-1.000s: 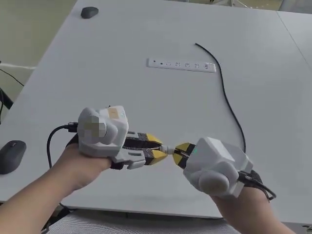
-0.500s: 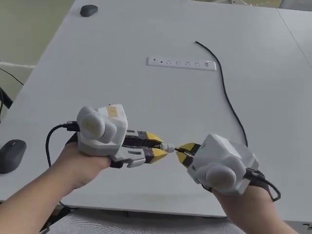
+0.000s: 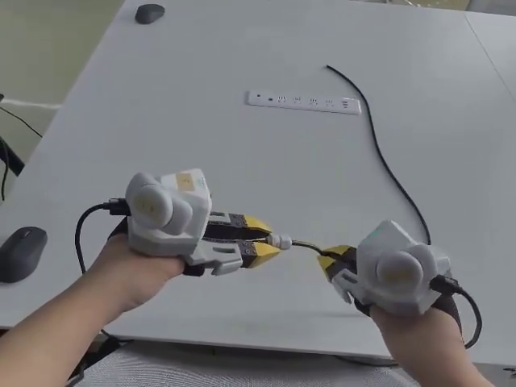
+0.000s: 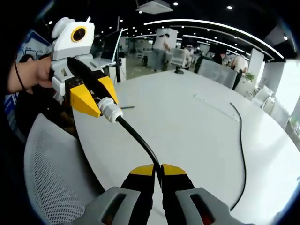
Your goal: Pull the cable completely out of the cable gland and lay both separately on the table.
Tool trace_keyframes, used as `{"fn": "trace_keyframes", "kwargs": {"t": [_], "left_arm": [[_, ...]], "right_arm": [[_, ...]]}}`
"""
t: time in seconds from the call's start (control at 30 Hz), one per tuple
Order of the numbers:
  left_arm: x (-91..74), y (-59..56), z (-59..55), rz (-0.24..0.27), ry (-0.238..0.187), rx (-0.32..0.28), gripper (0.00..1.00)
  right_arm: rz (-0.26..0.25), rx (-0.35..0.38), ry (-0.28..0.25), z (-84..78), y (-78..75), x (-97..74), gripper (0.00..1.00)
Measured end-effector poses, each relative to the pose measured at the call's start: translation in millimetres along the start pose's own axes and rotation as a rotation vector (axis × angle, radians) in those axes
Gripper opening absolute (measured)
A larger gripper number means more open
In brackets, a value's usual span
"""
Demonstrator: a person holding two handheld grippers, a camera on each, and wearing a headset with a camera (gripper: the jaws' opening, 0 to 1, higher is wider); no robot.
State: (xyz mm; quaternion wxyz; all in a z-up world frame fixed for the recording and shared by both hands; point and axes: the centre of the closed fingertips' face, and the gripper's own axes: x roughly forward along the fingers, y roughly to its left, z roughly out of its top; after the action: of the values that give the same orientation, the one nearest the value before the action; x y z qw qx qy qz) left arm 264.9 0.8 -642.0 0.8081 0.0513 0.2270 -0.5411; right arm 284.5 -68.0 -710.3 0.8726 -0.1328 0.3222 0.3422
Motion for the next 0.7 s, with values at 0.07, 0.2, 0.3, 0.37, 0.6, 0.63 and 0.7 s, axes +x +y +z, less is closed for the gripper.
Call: {"fn": "trace_keyframes", "kwargs": {"t": [0.07, 0.2, 0.3, 0.37, 0.6, 0.63, 0.7], "left_arm": [[-0.7, 0.3, 0.8, 0.002, -0.005, -0.002, 0.15], [-2.0, 0.7, 3.0, 0.005, -0.014, -0.005, 0.15], [-1.7, 1.2, 2.7, 0.007, -0.014, -0.001, 0.15], [-1.0, 0.7, 2.6, 0.008, -0.016, -0.001, 0.15], [1.5, -1.4, 0.1, 0.006, -0.008, 0.006, 0.15], [1.3, -1.2, 0.0, 0.006, -0.008, 0.005, 0.15], [0.9, -1.2, -0.3, 0.005, -0.008, 0.005, 0.15]], "right_arm": [[-0.019, 0.073, 0.008, -8.4, -6.8, 2.4, 0.0], [-0.055, 0.212, 0.026, -25.2, -19.8, 5.2, 0.0], [-0.064, 0.229, 0.037, -33.4, -23.5, 7.0, 0.0], [-0.071, 0.257, 0.042, -37.6, -24.0, 7.5, 0.0], [-0.081, 0.278, 0.041, -41.5, -19.6, 8.3, 0.0], [-0.08, 0.274, 0.04, -41.8, -19.1, 8.3, 0.0], [-0.08, 0.266, 0.039, -42.3, -18.6, 7.8, 0.0]]}}
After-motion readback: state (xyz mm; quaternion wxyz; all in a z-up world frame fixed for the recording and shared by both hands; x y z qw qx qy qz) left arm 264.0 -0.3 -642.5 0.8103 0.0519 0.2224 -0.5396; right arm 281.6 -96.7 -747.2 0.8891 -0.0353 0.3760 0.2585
